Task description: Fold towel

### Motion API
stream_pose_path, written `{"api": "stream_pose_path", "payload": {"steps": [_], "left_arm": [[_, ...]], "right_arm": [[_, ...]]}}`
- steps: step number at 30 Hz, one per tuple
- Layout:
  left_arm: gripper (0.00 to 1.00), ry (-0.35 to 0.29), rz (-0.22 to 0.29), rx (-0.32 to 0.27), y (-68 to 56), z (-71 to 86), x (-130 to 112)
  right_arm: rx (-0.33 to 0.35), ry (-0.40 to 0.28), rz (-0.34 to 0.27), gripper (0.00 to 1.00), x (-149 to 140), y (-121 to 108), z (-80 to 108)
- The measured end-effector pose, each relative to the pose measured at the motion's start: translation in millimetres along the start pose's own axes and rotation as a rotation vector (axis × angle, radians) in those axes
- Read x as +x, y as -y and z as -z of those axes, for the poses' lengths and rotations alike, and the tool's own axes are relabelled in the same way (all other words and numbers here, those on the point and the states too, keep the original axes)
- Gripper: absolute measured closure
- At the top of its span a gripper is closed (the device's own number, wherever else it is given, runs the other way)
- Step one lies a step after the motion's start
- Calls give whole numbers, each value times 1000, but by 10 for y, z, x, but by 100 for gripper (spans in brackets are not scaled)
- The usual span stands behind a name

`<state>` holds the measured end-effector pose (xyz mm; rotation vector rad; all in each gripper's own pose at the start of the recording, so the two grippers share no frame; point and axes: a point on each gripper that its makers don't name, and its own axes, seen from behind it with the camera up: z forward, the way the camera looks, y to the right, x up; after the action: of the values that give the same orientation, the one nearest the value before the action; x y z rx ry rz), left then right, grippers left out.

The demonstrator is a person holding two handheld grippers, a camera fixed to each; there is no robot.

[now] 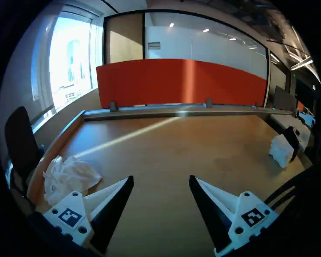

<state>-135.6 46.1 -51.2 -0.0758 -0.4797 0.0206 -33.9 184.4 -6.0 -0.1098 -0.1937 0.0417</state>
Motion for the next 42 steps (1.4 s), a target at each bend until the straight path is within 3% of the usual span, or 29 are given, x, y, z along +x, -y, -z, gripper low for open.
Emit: {"api": "stream_pose_path", "payload": {"steps": [8, 17, 35, 42], "left_arm": [[4, -168, 22, 51, 191, 40, 529], [4, -295, 20, 55, 249, 120, 988], [4, -368, 50, 50, 270, 122, 1227], [4, -385, 54, 49, 295, 118, 1299]], "right_arm": [[43, -36, 3, 0, 209, 313, 39], [85, -55, 10, 0, 340, 693, 54], [145, -99, -25, 0, 644, 1499, 125], [151, -90, -33, 0, 647, 1609, 99]]}}
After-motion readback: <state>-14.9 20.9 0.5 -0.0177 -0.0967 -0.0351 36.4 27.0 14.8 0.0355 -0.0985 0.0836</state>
